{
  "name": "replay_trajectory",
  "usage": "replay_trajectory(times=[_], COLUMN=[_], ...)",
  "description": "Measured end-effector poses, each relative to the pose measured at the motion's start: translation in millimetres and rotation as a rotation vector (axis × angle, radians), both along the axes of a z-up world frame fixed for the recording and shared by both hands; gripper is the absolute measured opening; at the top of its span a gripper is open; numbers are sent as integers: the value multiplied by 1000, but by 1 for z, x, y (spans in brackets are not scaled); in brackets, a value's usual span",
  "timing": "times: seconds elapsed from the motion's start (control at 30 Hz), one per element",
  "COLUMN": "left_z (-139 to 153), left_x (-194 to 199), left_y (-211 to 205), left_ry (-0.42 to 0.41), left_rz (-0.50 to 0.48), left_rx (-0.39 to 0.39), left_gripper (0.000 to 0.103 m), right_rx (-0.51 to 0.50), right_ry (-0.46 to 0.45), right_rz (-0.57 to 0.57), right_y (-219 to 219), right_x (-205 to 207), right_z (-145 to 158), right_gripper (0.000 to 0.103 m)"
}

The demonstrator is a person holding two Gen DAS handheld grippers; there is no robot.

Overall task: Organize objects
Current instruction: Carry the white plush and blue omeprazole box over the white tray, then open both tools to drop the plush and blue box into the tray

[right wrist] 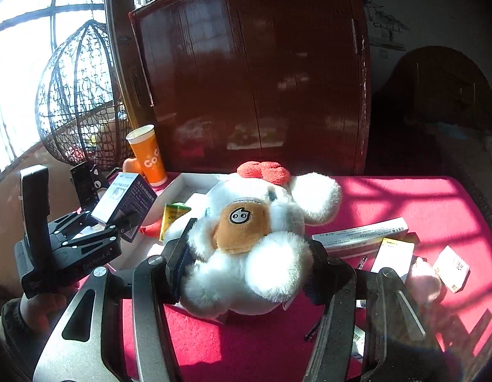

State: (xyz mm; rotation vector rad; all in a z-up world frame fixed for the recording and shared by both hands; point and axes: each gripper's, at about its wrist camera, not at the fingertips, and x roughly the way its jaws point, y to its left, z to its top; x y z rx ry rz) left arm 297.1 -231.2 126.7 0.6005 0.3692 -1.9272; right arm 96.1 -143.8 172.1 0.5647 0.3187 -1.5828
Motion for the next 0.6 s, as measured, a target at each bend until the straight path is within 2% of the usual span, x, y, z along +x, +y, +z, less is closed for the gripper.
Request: replay_trajectory(times=[0.17,0.4,0.6], left_z=[7,22,-2], left_x=[12,-6,-25], left_y=[-36,-83,-121], left_ry=[5,-62,-96], left_rz=[32,22,36], left_rx=[25,22,128], left_gripper=[50,50,50], right_rx=[31,73,171], right_ry=[18,68,79], right_rz=[41,78,57], right_y=[-28,-75,-129], right_x=[12,30,43], right_z=[-1,-2,-34], right_gripper=[55,55,55])
